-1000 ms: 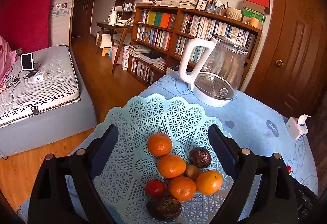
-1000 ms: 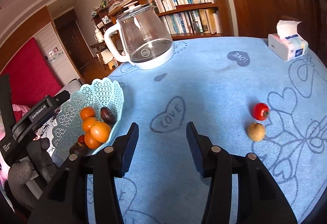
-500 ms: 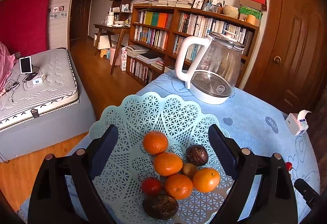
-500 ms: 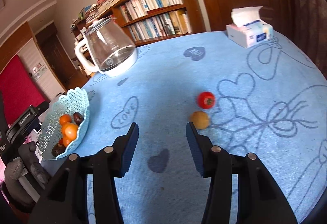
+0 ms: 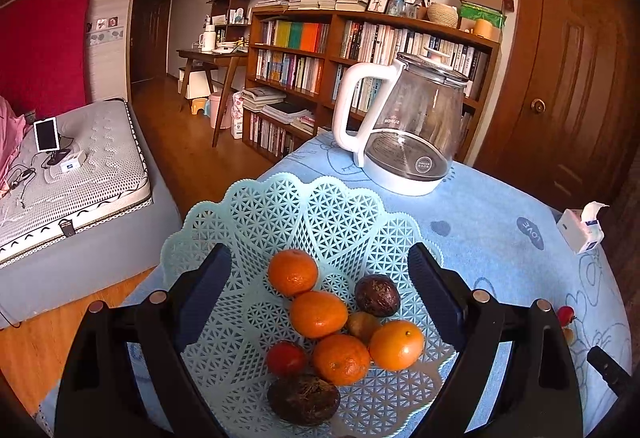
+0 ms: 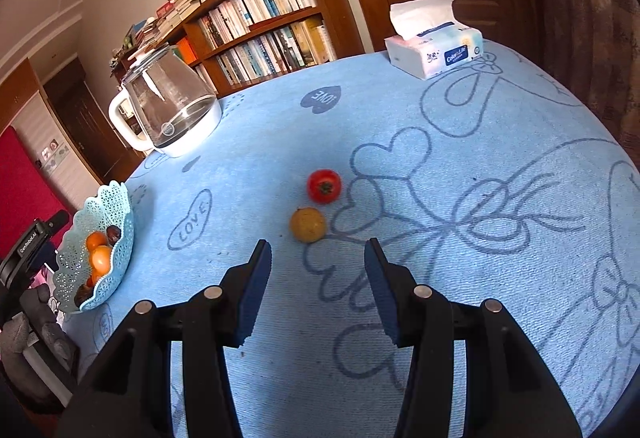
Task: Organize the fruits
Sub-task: 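Move the right gripper over to the small brown kiwi, then close the right gripper around the kiwi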
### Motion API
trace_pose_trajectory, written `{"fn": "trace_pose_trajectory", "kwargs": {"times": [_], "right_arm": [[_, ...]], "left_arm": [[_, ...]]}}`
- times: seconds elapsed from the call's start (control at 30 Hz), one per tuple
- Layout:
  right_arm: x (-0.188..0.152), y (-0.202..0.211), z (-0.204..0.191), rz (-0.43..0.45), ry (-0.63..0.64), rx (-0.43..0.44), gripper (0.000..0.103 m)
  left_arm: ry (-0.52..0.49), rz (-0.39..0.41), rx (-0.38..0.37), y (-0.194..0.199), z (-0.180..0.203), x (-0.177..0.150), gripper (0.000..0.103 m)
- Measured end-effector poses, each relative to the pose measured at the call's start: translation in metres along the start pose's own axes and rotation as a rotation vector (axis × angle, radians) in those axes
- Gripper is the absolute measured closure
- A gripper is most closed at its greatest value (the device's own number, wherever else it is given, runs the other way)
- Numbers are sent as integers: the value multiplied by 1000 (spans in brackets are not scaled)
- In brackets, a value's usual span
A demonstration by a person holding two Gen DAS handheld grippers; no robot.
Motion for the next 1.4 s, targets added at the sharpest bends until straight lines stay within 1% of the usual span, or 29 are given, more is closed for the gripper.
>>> {"fn": "trace_pose_trajectory", "kwargs": {"times": [0.2, 0.37, 0.5, 0.73, 0.83, 0.9, 0.93, 1.0, 1.13, 1.2, 1.3, 1.4], "right_arm": [[-5, -2, 6, -33, 18, -20, 54], [-2, -10, -6, -52, 74, -11, 54], [8, -24, -20, -66, 126, -19, 54], [23, -55, -30, -106, 141, -38, 56], [23, -65, -33, -124, 156, -57, 62], [22, -70, -32, -137, 165, -84, 70], [21, -70, -31, -134, 167, -89, 72], [21, -66, -29, -132, 166, -89, 75], [17, -51, -22, -125, 157, -67, 75], [15, -38, -18, -110, 162, -62, 75], [12, -19, -8, -90, 163, -60, 75], [9, -3, 7, -72, 152, -68, 75]], "left_arm": [[-12, -4, 1, -1, 3, -3, 12], [-29, -5, 1, -1, 7, -5, 12], [-36, -5, 1, -1, 9, -5, 12], [-35, -6, 3, -2, 10, -5, 12], [-35, -6, 3, -2, 10, -5, 12], [-36, -6, 4, -2, 10, -5, 12], [-37, -6, 4, -2, 10, -6, 12], [-39, -7, 6, -2, 11, -6, 12], [-75, -7, 9, -2, 19, -11, 12], [-103, -6, -1, 1, 27, -14, 12], [-157, 1, -28, 8, 44, -19, 12], [-212, -4, -74, 16, 67, -24, 12]]}}
Point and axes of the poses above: each gripper's, at about its wrist camera, not at the fingertips, and y roughly against the way its jaws point, z to its right, x to its top, the point moved 1 cm from there along -y, roughly the way its jaws point, and after that the axes turned 4 degrees about y, right-handed, at the moved point
